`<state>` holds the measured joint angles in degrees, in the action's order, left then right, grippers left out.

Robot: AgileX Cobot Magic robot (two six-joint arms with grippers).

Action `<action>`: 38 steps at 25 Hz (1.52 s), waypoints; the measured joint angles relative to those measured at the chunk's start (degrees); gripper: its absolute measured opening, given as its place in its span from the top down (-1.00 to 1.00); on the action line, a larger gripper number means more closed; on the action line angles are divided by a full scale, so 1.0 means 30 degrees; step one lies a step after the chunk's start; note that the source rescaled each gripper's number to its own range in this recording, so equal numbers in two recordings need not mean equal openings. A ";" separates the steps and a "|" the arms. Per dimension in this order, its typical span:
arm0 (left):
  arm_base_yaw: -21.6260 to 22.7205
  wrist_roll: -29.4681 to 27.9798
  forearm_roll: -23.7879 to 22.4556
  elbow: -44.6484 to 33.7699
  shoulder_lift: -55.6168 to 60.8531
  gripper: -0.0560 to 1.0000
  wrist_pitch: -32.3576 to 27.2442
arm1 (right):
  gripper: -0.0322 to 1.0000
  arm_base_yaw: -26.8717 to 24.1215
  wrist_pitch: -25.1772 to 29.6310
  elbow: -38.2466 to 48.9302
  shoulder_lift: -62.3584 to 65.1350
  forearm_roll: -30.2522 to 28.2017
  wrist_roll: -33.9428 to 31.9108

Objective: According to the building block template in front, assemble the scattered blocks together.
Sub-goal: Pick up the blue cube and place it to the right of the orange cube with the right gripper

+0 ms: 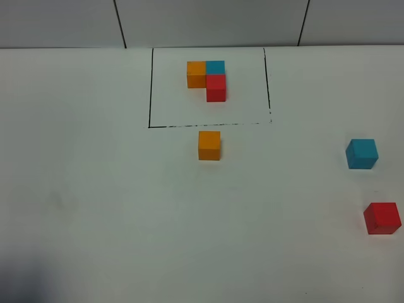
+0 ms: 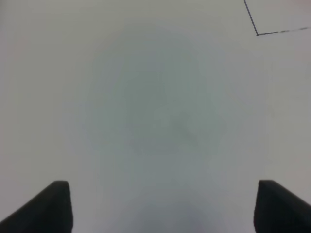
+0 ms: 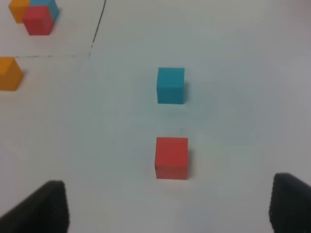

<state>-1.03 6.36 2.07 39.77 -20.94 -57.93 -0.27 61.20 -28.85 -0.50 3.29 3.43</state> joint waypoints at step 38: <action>-0.0069 -0.0038 0.0400 -0.3597 0.7086 -0.49 -0.0962 | -0.40 0.0000 0.0000 0.0000 0.0000 0.0014 0.0000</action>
<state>-1.24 6.25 3.27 28.98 0.32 -60.82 -0.27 61.20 -28.85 -0.50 3.34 3.43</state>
